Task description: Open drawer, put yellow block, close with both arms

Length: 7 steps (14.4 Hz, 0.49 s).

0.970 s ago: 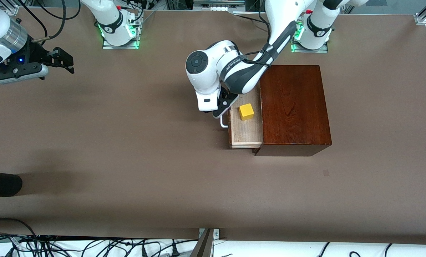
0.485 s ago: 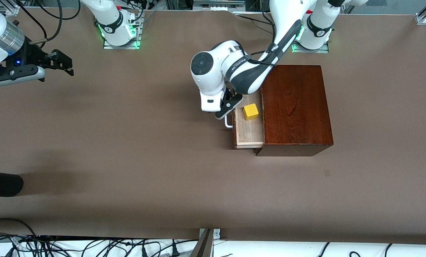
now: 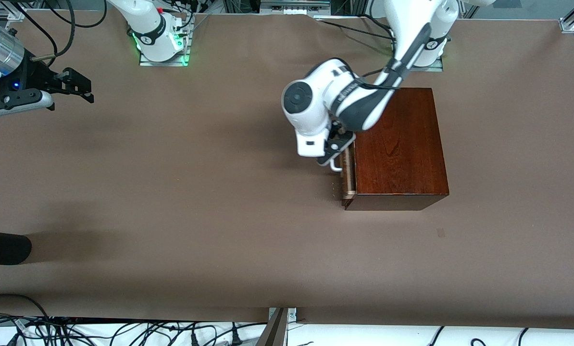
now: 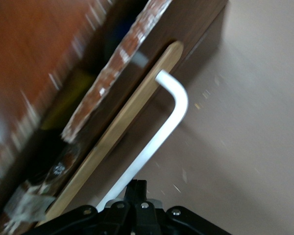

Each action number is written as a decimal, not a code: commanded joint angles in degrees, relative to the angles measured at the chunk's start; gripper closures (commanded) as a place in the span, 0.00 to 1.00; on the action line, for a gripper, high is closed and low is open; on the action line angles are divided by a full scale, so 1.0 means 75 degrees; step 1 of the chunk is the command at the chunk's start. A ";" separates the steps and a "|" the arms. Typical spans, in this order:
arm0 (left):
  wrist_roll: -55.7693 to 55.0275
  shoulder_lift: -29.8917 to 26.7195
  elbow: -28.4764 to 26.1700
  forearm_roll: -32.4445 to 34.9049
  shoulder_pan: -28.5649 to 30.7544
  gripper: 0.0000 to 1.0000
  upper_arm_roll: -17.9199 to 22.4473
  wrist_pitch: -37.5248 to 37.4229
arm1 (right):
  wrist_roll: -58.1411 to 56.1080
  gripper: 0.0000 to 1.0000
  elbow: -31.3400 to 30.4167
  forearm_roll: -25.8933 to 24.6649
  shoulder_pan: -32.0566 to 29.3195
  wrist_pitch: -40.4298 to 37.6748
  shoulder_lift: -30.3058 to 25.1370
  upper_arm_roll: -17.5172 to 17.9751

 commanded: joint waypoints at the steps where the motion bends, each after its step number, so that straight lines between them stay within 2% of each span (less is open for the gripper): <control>1: 0.0470 -0.0644 -0.0863 0.0314 0.0393 1.00 0.0025 0.0198 | -0.0030 0.00 0.0216 0.0136 -0.0103 -0.0174 0.0150 0.0043; 5: 0.0447 -0.0772 -0.0724 -0.0013 0.0405 1.00 -0.0010 0.0199 | -0.0007 0.00 0.0228 0.0101 -0.0103 -0.0174 0.0126 0.0067; 7: 0.0447 -0.0995 -0.0537 -0.0643 0.0405 1.00 -0.0103 0.0187 | -0.0018 0.00 0.0228 0.0101 -0.0103 -0.0174 0.0126 0.0055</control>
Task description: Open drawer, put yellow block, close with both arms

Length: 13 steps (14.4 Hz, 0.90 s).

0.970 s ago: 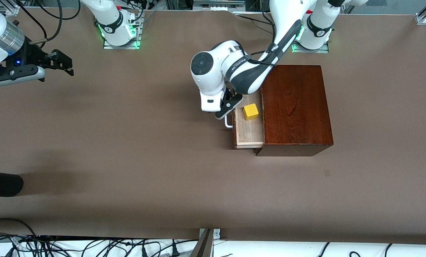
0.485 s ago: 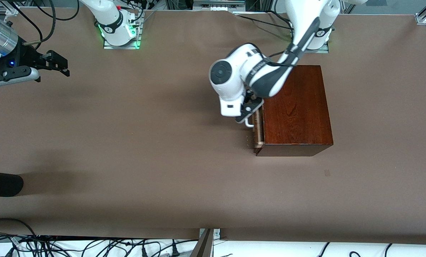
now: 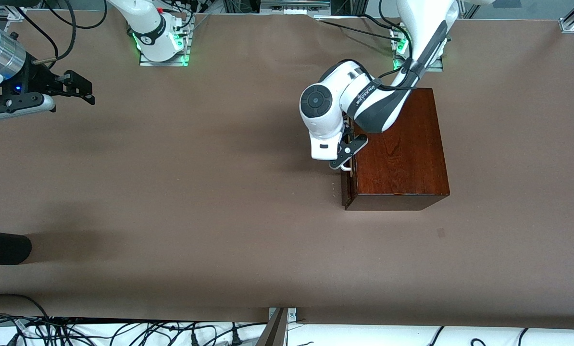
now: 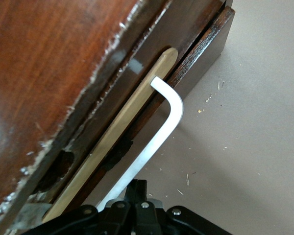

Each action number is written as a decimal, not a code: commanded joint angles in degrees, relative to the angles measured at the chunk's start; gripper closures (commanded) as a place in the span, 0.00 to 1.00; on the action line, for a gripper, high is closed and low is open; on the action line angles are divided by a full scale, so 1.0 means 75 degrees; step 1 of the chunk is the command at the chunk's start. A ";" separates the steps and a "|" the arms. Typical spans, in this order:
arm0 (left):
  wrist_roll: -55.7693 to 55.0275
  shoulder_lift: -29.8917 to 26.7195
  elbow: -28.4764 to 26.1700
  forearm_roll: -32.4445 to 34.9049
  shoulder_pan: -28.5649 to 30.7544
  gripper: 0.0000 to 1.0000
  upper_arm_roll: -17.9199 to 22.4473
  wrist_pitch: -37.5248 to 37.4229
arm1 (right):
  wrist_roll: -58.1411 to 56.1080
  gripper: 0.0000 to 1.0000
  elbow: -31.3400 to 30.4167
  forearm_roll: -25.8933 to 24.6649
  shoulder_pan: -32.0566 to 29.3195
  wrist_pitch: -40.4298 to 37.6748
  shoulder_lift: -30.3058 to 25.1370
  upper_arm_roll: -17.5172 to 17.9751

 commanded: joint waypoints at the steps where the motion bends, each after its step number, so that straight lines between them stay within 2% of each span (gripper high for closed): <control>1: 0.0243 -0.0811 -0.0074 -0.0605 0.0167 0.99 -0.0089 -0.0228 | 0.0062 0.00 0.0173 0.0135 -0.0113 -0.0149 0.0087 0.0030; 2: 0.0290 -0.0964 -0.0026 -0.0724 0.0249 0.84 -0.0275 -0.0240 | 0.0469 0.00 0.0184 0.0113 -0.0171 -0.0172 0.0123 -0.0040; 4: 0.0361 -0.1245 -0.0014 -0.0737 0.0471 0.61 -0.0732 -0.0252 | 0.0754 0.00 0.0196 0.0007 -0.0183 -0.0289 0.0100 -0.0100; 5: 0.0372 -0.1397 -0.0026 -0.0772 0.0553 0.37 -0.0815 -0.0310 | 0.0754 0.00 0.0196 -0.0040 -0.0183 -0.0347 0.0053 -0.0111; 6: 0.0407 -0.1549 -0.0026 -0.0853 0.0693 0.00 -0.0897 -0.0380 | 0.0719 0.00 0.0208 -0.0040 -0.0183 -0.0278 0.0041 -0.0134; 8: 0.0640 -0.1900 -0.0026 -0.0900 0.1067 0.00 -0.1026 -0.0543 | 0.0358 0.00 0.0219 -0.0063 -0.0183 -0.0207 0.0064 -0.0111; 13: 0.3449 -0.2756 -0.0026 -0.1415 0.2414 0.00 -0.1179 -0.1539 | 0.0250 0.00 0.0254 -0.0052 -0.0183 -0.0196 0.0041 -0.0088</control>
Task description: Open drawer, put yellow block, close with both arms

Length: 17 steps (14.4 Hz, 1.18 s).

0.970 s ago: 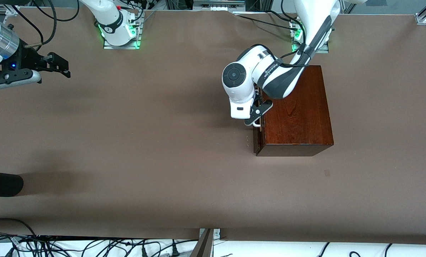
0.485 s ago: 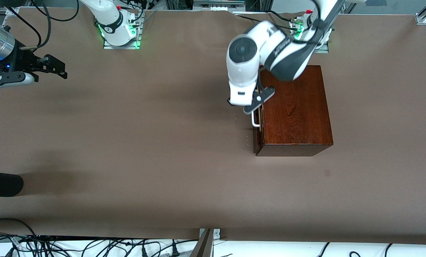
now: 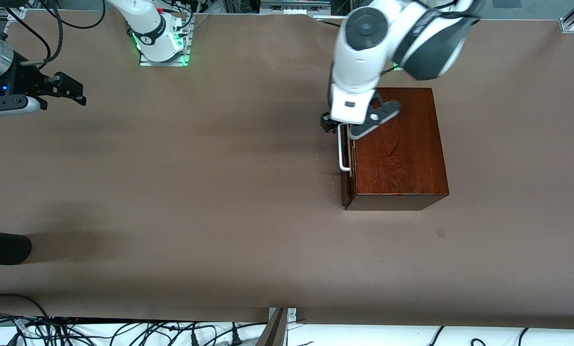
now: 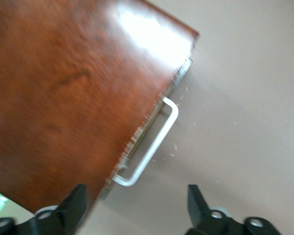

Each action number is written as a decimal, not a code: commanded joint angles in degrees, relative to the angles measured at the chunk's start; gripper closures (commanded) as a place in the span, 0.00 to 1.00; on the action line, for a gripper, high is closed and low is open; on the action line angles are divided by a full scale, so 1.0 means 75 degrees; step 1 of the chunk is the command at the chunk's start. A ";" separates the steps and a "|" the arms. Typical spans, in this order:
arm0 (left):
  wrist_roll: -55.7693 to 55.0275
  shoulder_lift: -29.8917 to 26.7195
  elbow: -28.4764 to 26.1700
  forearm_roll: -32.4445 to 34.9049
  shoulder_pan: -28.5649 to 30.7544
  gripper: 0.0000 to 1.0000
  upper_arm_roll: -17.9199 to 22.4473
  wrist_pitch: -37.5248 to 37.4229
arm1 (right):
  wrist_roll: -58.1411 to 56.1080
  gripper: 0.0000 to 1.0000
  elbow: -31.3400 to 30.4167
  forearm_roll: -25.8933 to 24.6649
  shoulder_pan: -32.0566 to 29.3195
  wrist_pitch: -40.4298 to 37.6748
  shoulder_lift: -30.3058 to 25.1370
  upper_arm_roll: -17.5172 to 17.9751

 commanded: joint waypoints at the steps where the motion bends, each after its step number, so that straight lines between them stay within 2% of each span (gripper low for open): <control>1: 0.1818 -0.0691 -0.0149 -0.0468 0.0938 0.00 -0.0142 -0.0611 | -0.0167 0.00 0.0238 -0.0044 -0.0077 -0.0075 0.0010 0.0122; 4: 0.3659 -0.1230 -0.0161 -0.0516 0.1409 0.00 0.0207 -0.1209 | -0.0869 0.00 0.0414 -0.0032 -0.0077 -0.0157 0.0080 0.0099; 7: 0.5299 -0.1664 -0.0208 -0.0516 0.1900 0.00 0.0607 -0.1526 | -0.0742 0.00 0.0414 0.0003 -0.0089 -0.0227 0.0034 0.0052; 11: 0.7410 -0.1946 -0.0267 -0.0492 0.1948 0.00 0.1590 -0.1656 | -0.0273 0.00 0.0415 -0.0067 -0.0077 -0.0274 -0.0095 0.0123; 14: 0.8513 -0.2040 -0.0290 -0.0492 0.1960 0.00 0.2036 -0.1656 | -0.0261 0.00 0.0403 -0.0067 -0.0089 -0.0274 -0.0178 0.0076; 17: 0.8903 -0.2099 -0.0325 -0.0492 0.1937 0.00 0.2341 -0.1667 | -0.0250 0.00 0.0345 -0.0324 -0.0077 -0.0274 -0.0375 0.0122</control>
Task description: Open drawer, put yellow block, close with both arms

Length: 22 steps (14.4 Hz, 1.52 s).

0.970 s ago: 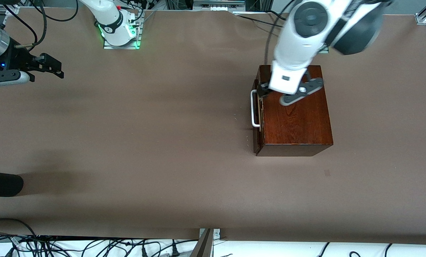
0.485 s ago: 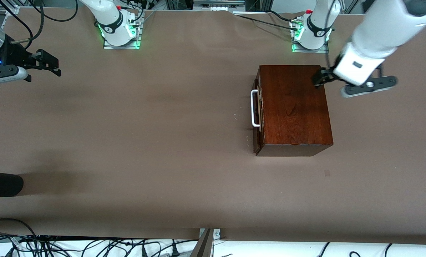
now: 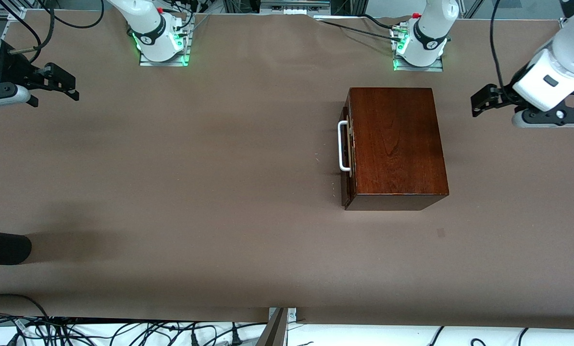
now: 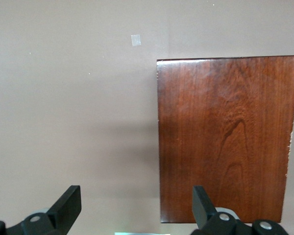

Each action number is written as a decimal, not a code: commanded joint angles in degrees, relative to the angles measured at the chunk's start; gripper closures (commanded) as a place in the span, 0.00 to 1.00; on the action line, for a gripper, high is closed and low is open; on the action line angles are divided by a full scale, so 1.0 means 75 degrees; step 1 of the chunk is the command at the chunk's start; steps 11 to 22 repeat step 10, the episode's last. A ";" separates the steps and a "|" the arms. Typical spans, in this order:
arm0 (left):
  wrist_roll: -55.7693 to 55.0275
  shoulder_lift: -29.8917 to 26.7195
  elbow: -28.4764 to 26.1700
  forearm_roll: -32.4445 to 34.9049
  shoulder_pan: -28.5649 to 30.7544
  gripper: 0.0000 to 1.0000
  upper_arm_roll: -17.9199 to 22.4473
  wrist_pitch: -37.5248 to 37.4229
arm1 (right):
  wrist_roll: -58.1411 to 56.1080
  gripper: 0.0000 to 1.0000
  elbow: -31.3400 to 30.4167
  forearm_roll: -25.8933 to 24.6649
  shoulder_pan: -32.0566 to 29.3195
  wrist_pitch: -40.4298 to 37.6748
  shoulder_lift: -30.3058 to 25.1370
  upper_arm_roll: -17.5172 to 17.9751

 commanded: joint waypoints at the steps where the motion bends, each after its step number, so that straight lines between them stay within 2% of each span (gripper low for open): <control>1: 0.0321 -0.0219 -0.0119 -0.0175 0.0021 0.00 0.0139 -0.0167 | 0.0131 0.00 -0.0143 -0.0229 -0.0075 -0.0137 -0.0457 0.0107; 3: 0.0274 -0.0230 -0.0071 -0.0221 0.0021 0.00 0.0081 -0.0215 | 0.0154 0.00 -0.0472 -0.0229 -0.0075 0.0073 -0.0693 0.0096; 10: 0.0262 -0.0219 -0.0047 -0.0233 0.0033 0.00 0.0115 -0.0169 | 0.0143 0.00 -0.0204 -0.0159 -0.0075 0.0015 -0.0506 0.0049; 22: 0.0262 -0.0219 -0.0047 -0.0233 0.0033 0.00 0.0115 -0.0169 | 0.0143 0.00 -0.0204 -0.0159 -0.0075 0.0015 -0.0506 0.0049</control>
